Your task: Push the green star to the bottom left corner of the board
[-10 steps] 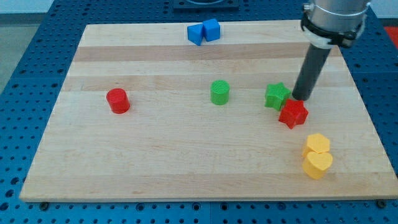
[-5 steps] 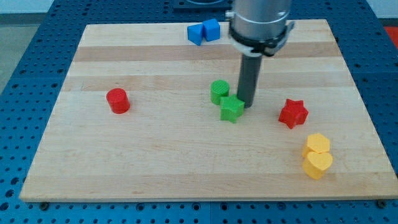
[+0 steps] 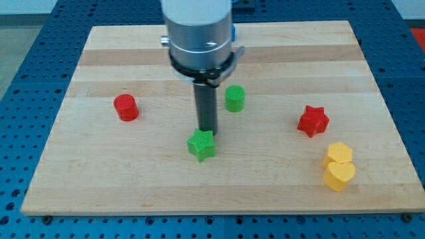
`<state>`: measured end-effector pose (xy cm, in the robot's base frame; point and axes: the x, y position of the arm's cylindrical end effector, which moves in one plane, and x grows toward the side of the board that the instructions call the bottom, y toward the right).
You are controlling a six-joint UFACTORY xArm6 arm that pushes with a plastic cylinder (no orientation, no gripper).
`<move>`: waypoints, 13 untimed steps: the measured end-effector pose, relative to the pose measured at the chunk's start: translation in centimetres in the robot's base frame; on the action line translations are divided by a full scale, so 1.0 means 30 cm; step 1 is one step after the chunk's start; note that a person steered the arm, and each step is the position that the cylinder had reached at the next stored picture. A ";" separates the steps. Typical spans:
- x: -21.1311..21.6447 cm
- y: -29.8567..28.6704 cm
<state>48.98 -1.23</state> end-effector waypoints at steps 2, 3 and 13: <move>0.062 0.020; 0.085 -0.001; 0.176 -0.306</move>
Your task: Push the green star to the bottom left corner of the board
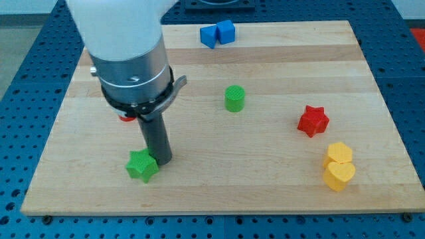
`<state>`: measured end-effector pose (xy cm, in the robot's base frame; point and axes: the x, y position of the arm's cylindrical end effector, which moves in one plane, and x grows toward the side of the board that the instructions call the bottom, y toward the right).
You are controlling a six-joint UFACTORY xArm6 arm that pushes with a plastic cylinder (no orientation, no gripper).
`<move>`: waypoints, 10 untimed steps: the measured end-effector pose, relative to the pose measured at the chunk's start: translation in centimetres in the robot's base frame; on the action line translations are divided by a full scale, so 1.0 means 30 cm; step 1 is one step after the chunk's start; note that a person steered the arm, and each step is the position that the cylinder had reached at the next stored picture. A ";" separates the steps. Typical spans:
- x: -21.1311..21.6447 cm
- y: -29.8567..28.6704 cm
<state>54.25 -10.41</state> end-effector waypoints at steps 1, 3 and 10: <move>0.024 -0.062; 0.084 -0.170; 0.197 -0.119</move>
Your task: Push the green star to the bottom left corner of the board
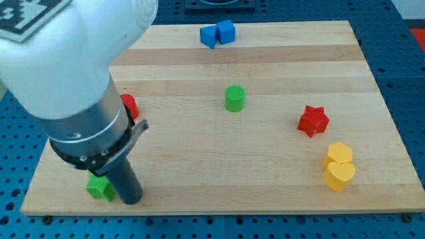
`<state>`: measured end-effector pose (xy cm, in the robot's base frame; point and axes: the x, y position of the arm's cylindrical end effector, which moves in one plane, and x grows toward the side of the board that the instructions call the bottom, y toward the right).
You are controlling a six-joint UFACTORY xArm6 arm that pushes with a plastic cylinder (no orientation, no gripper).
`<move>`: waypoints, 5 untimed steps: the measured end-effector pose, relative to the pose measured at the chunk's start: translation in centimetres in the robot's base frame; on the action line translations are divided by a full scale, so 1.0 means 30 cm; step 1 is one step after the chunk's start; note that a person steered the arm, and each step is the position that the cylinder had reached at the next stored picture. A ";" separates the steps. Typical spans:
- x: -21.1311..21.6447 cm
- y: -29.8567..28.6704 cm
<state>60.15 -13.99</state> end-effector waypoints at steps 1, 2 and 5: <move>-0.002 -0.090; -0.002 -0.172; -0.097 0.088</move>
<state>57.25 -11.33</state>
